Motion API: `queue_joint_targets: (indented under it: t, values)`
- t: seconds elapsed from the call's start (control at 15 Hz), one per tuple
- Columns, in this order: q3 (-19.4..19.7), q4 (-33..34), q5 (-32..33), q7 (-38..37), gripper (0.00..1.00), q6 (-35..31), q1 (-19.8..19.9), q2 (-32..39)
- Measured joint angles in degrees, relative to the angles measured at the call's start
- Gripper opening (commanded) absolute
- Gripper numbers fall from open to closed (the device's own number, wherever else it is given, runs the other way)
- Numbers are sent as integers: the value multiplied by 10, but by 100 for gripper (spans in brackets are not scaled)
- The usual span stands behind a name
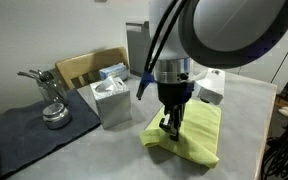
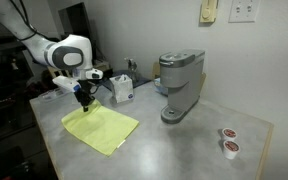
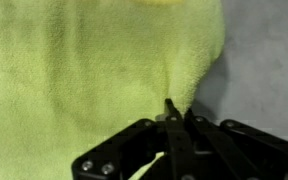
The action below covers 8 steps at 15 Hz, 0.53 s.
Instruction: Fold the yellow towel from the left to the right
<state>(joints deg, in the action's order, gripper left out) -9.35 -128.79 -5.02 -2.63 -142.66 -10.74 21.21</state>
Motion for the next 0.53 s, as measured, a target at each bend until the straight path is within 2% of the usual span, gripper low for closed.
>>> queue_joint_targets:
  t: [0.53]
  values:
    - [9,-4,1,0,1,0,10,-3]
